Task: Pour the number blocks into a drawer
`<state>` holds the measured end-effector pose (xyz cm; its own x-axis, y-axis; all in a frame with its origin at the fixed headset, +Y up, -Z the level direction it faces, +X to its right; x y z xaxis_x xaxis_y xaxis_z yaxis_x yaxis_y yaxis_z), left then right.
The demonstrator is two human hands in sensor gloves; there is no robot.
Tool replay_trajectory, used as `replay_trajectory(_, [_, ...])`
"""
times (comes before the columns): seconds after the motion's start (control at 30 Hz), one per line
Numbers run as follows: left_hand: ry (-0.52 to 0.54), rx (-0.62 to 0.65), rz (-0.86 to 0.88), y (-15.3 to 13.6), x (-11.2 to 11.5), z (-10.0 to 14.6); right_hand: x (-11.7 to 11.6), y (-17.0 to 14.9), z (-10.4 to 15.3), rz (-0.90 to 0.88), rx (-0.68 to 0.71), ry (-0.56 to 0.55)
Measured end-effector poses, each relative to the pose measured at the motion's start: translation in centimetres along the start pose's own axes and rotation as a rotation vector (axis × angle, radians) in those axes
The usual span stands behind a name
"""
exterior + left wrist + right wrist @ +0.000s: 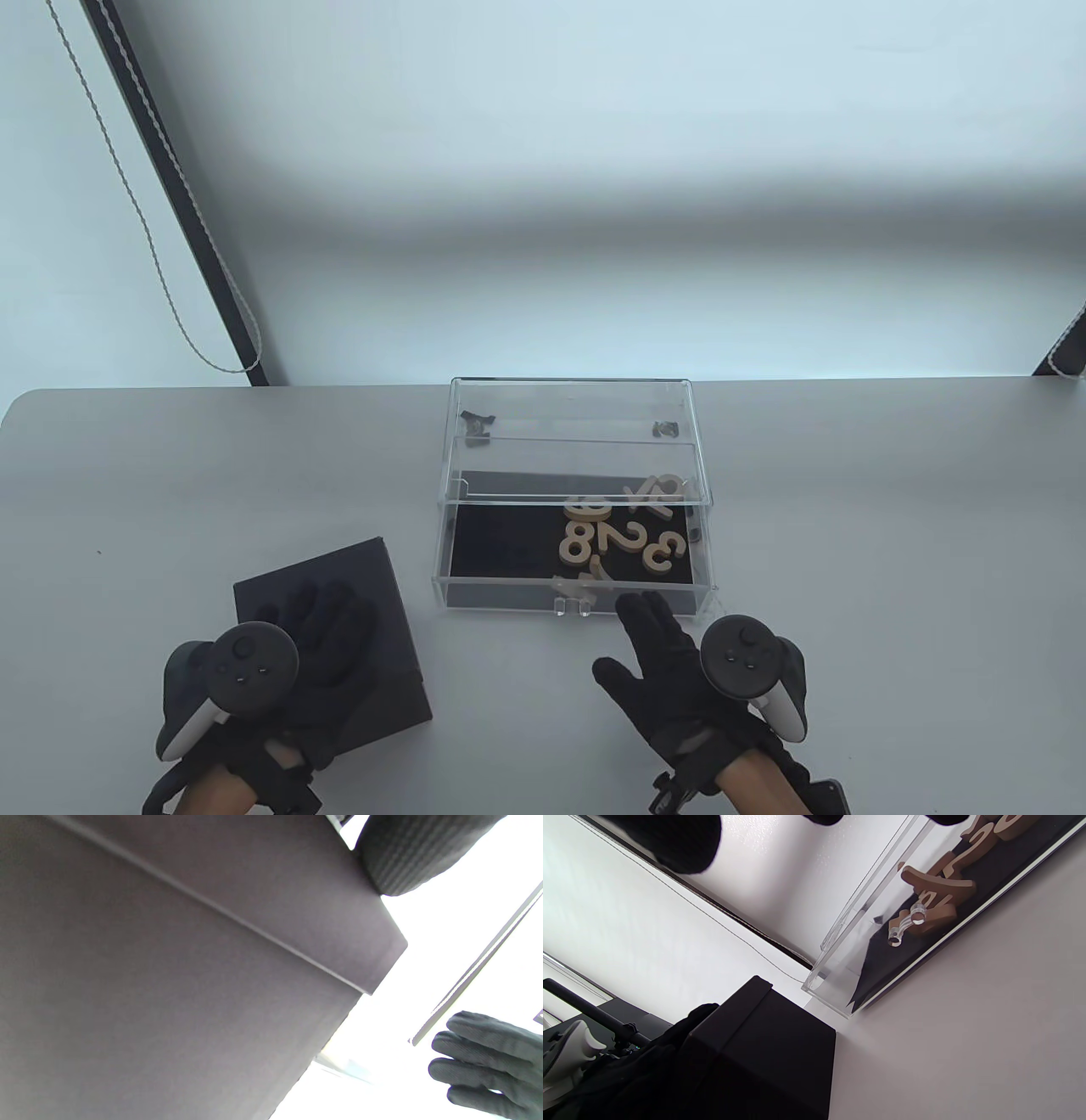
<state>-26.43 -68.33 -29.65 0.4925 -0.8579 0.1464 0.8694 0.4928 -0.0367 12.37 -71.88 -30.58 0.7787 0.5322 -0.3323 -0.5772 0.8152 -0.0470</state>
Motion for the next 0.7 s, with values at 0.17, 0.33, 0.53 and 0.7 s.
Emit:
replay_trajectory(0.17, [0.044,-0.022,-0.001,-0.6,-0.6,-1.0,0.0,0.0,0.0,0.0,0.0,0.0])
replay_trajectory(0.33, [0.102,-0.039,-0.024,-0.9,-1.0,-2.3,-0.2,0.0,0.0,0.005,-0.012,0.012])
replay_trajectory(0.53, [0.171,-0.051,-0.053,-1.1,-1.5,-4.0,-0.3,-0.1,0.0,0.007,-0.018,0.016])
replay_trajectory(0.7, [0.235,-0.066,-0.074,-1.5,-2.0,-5.6,-0.6,-0.2,-0.1,0.001,-0.034,0.031])
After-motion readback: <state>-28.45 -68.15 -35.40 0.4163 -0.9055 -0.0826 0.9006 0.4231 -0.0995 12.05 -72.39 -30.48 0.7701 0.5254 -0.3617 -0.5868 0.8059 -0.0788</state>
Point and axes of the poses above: the tracker on the back of each hand, its own y axis roughly to the thumb side, its own z axis roughly from the fingertips to the wrist, x = y × z, the point moved 4 cm from there along -z, roughly from the wrist to the fingertips, and after that the axes turned 14 degrees about -x, right-handed, at the moved point
